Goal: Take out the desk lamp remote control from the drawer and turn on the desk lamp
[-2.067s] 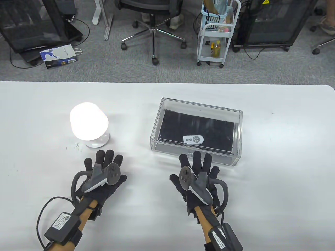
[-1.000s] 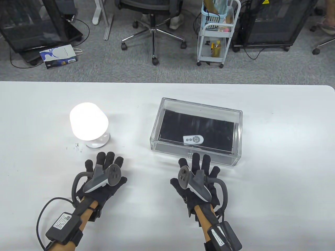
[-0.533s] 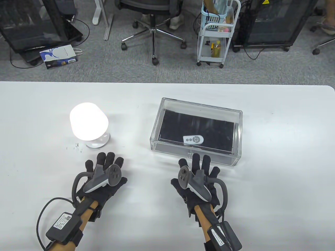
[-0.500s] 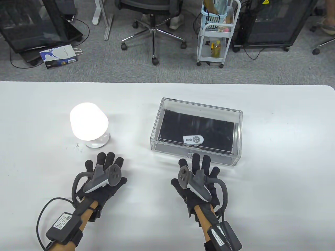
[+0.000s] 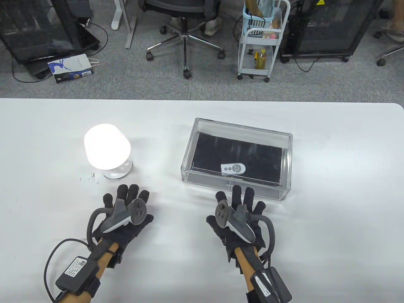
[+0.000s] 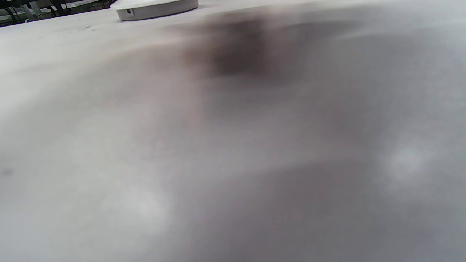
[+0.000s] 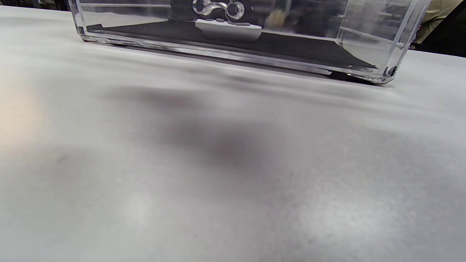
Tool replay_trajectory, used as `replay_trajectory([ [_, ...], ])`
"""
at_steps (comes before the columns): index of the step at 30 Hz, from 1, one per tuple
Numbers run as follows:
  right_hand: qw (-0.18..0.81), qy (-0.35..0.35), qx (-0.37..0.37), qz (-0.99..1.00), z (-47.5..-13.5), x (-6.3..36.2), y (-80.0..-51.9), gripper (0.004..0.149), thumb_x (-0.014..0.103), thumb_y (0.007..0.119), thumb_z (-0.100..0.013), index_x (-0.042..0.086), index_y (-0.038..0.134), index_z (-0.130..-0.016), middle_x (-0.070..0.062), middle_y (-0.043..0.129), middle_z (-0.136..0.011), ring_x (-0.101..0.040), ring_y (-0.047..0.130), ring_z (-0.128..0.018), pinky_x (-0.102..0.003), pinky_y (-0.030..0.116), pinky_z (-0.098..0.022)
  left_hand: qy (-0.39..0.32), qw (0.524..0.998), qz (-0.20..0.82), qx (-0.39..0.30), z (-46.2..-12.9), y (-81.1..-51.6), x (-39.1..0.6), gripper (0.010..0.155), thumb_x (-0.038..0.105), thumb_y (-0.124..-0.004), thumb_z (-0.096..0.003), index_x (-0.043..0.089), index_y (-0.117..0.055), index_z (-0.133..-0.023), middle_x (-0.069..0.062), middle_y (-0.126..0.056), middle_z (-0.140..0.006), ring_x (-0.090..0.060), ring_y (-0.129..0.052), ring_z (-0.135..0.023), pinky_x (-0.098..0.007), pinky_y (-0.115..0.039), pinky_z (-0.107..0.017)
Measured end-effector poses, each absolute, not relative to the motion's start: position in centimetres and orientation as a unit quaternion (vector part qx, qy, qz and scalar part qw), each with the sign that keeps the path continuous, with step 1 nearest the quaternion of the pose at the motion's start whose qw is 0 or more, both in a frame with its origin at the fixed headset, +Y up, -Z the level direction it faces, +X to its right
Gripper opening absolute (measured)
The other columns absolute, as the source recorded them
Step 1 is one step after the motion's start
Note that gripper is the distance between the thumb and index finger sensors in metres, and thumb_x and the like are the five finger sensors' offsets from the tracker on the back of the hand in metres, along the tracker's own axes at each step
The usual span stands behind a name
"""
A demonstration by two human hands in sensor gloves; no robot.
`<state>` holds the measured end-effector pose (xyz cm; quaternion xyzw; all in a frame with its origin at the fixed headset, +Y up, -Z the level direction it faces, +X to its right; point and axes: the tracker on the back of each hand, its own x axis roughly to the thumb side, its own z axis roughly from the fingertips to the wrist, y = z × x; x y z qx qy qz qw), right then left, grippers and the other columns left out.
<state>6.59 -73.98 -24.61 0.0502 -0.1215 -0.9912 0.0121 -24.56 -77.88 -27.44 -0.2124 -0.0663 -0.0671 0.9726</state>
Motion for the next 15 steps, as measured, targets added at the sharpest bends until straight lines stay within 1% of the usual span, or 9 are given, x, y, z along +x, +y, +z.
replay_trajectory([
  [15,0.014,-0.127,0.052,-0.99,-24.61,6.67,-74.04,0.078,0.082,0.05,-0.035,0.054,0.02,-0.102,0.004,0.008,-0.117,-0.035,0.009,-0.11,-0.065,0.027,-0.077,-0.067,0.971,-0.072,-0.217,-27.37,-77.95,-24.43,0.075,0.073,-0.036,-0.0412,0.049,0.001,-0.101,0.008,0.01,-0.115,-0.028,0.01,-0.11,-0.068,-0.007,-0.07],
])
